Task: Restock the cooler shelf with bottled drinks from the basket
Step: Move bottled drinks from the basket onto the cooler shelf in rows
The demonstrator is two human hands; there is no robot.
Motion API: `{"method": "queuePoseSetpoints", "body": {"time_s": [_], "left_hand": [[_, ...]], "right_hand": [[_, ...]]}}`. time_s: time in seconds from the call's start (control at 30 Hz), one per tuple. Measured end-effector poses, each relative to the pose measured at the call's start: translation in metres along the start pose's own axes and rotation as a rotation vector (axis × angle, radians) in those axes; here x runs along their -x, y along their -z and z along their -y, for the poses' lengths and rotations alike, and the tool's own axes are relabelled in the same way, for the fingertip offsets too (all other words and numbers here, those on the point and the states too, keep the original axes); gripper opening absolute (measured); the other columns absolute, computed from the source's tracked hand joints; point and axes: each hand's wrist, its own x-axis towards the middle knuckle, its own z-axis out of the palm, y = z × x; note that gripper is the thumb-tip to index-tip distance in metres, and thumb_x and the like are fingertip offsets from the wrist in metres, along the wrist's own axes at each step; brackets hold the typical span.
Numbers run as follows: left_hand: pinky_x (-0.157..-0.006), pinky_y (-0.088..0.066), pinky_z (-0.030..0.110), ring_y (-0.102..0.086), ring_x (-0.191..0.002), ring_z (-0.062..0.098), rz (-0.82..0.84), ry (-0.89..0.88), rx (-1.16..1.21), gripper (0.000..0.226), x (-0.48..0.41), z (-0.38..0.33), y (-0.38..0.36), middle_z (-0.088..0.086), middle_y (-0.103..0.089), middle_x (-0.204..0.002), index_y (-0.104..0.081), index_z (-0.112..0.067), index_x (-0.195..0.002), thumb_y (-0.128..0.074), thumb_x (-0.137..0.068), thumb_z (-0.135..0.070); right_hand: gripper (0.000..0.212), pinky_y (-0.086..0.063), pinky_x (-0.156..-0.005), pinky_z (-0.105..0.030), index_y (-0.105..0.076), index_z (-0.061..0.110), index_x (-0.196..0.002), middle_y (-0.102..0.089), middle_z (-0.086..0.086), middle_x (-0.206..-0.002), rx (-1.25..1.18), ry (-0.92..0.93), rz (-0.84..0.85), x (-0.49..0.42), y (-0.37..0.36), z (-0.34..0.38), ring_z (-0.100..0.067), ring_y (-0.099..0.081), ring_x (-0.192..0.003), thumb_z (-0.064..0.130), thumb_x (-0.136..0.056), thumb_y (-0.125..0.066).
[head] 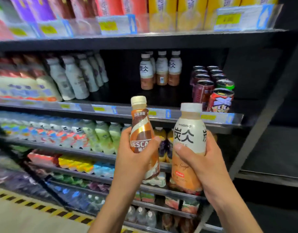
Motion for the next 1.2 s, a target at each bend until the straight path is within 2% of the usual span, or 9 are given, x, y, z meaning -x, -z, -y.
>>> {"method": "queuePoseSetpoints", "body": {"time_s": [0.3, 0.5, 0.67, 0.8, 0.87, 0.93, 1.0, 1.13, 1.2], "left_hand": [[-0.06, -0.058, 0.03, -0.067, -0.071, 0.022, -0.01, 0.0, 0.021, 0.029, -0.091, -0.018, 0.061, 0.008, -0.065, -0.085, -0.061, -0.019, -0.1, -0.076, -0.08, -0.034], [-0.078, -0.058, 0.054, -0.069, -0.091, 0.038, 0.051, 0.013, 0.021, 0.037, -0.151, -0.033, 0.072, 0.017, -0.067, -0.097, -0.06, -0.02, -0.104, -0.078, -0.079, -0.039], [-0.075, -0.06, 0.047, -0.072, -0.084, 0.035, 0.13, 0.111, 0.049, 0.066, -0.226, -0.033, 0.068, 0.017, -0.069, -0.099, -0.059, -0.013, -0.114, -0.08, -0.064, -0.05], [-0.067, -0.06, 0.04, -0.072, -0.078, 0.028, 0.076, 0.252, 0.099, 0.078, -0.3, -0.015, 0.052, 0.013, -0.071, -0.096, -0.057, -0.007, -0.123, -0.082, -0.06, -0.044], [-0.067, -0.058, 0.036, -0.069, -0.079, 0.024, -0.034, 0.211, 0.062, 0.068, -0.335, -0.004, 0.043, 0.009, -0.069, -0.097, -0.054, -0.009, -0.125, -0.083, -0.069, -0.035], [-0.081, -0.058, 0.041, -0.068, -0.09, 0.028, -0.075, 0.147, -0.022, 0.063, -0.362, 0.006, 0.042, 0.01, -0.068, -0.107, -0.053, -0.01, -0.123, -0.081, -0.072, -0.034], [-0.087, -0.057, 0.045, -0.067, -0.094, 0.029, -0.07, 0.108, -0.061, 0.063, -0.383, 0.017, 0.042, 0.009, -0.067, -0.109, -0.051, -0.012, -0.124, -0.079, -0.073, -0.037], [-0.088, -0.056, 0.042, -0.065, -0.096, 0.025, -0.042, 0.006, -0.109, 0.054, -0.416, 0.031, 0.035, 0.002, -0.063, -0.104, -0.047, -0.016, -0.123, -0.074, -0.08, -0.036], [-0.09, -0.054, 0.039, -0.064, -0.098, 0.024, -0.012, -0.068, -0.165, 0.048, -0.428, 0.035, 0.03, 0.001, -0.062, -0.102, -0.048, -0.015, -0.12, -0.072, -0.082, -0.034]], "right_hand": [[0.041, -0.06, -0.074, -0.049, -0.068, 0.033, -0.102, -0.075, 0.001, -0.093, -0.014, -0.066, 0.022, -0.061, -0.07, 0.021, -0.022, -0.073, -0.082, 0.039, -0.066, -0.086], [0.024, -0.057, -0.06, -0.036, -0.068, 0.025, -0.106, -0.074, 0.001, -0.083, -0.076, -0.043, -0.009, -0.113, -0.09, 0.033, -0.015, -0.07, -0.07, 0.027, -0.083, -0.073], [0.036, -0.059, -0.061, -0.04, -0.066, 0.02, -0.112, -0.074, -0.005, -0.092, -0.066, -0.055, -0.064, -0.168, -0.096, 0.041, -0.021, -0.072, -0.078, 0.031, -0.08, -0.077], [0.037, -0.056, -0.052, -0.03, -0.066, 0.011, -0.103, -0.07, -0.002, -0.082, -0.068, -0.103, -0.204, -0.213, -0.103, 0.035, -0.012, -0.07, -0.062, 0.03, -0.075, -0.08], [0.041, -0.054, -0.051, -0.027, -0.068, 0.012, -0.106, -0.071, 0.0, -0.082, -0.086, -0.097, -0.253, -0.239, -0.111, 0.031, -0.01, -0.067, -0.057, 0.026, -0.069, -0.083], [0.059, -0.057, -0.057, -0.033, -0.065, 0.014, -0.114, -0.074, -0.003, -0.09, -0.079, -0.054, -0.267, -0.265, -0.116, 0.025, -0.017, -0.071, -0.066, 0.025, -0.059, -0.086], [0.062, -0.059, -0.063, -0.036, -0.062, 0.015, -0.116, -0.075, -0.004, -0.096, -0.019, -0.019, -0.285, -0.286, -0.115, 0.02, -0.02, -0.074, -0.077, 0.023, -0.06, -0.088], [0.063, -0.059, -0.059, -0.035, -0.059, 0.016, -0.122, -0.074, -0.003, -0.095, 0.005, -0.069, -0.244, -0.319, -0.112, 0.011, -0.017, -0.072, -0.074, 0.016, -0.066, -0.087], [0.066, -0.061, -0.071, -0.044, -0.058, 0.019, -0.121, -0.074, -0.003, -0.1, 0.044, -0.093, -0.267, -0.333, -0.109, 0.003, -0.021, -0.073, -0.083, 0.016, -0.062, -0.089]]}}
